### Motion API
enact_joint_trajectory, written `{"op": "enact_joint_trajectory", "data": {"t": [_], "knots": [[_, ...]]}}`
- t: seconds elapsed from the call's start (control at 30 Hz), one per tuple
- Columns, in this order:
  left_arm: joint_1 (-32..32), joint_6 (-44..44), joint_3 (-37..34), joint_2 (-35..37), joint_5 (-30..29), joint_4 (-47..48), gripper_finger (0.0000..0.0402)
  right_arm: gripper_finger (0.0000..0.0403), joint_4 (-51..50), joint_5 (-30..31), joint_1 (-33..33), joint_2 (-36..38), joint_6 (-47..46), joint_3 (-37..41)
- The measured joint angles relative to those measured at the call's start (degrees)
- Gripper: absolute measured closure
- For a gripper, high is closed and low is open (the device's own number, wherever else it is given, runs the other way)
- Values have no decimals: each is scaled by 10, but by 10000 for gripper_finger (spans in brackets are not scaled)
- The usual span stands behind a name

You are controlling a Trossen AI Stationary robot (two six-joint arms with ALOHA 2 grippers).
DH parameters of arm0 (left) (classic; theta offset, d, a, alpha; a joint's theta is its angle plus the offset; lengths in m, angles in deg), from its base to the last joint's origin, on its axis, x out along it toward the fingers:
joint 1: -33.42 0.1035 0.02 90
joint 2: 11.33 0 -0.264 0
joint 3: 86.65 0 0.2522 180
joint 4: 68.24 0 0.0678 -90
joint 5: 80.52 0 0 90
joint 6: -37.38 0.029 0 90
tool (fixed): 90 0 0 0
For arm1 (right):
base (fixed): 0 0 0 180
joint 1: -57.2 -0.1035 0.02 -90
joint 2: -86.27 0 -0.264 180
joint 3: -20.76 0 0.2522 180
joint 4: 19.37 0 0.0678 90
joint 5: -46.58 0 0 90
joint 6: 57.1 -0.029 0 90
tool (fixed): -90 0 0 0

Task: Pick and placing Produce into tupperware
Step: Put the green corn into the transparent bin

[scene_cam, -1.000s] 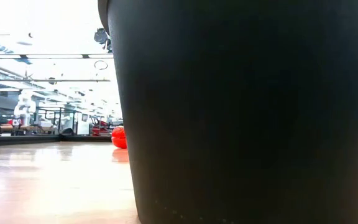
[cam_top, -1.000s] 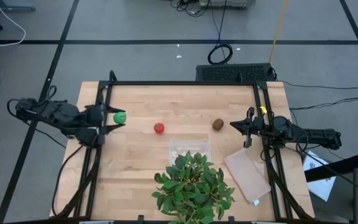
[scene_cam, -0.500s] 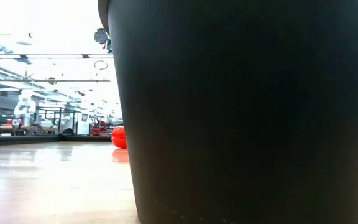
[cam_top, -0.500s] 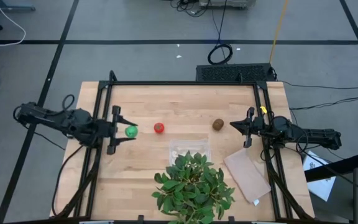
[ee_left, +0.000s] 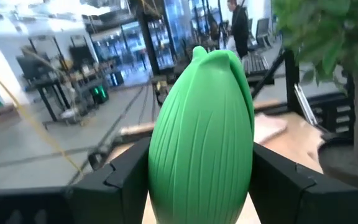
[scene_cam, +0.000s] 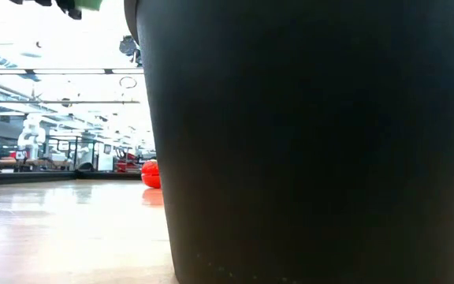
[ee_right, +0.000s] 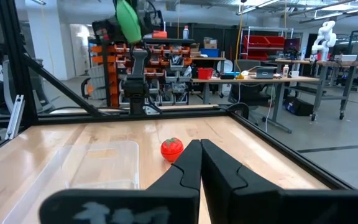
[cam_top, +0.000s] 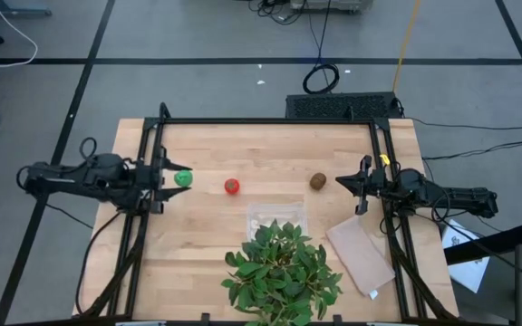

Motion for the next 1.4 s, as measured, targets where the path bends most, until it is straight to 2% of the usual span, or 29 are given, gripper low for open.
{"op": "enact_joint_trajectory", "data": {"t": [0.17,0.37,0.5,1.07,1.4], "knots": [[0,-29,-66,12,-28,-30,179,403,0,0,0,0,0,0],[0,-44,-154,12,-25,-143,179,403,0,0,0,0,0,0],[0,-45,-190,12,-24,-184,179,403,0,0,0,0,0,0],[0,-61,-212,12,-16,-188,179,403,0,0,0,0,0,0],[0,-86,-199,12,-42,-257,179,403,0,0,0,0,0,0]]}}
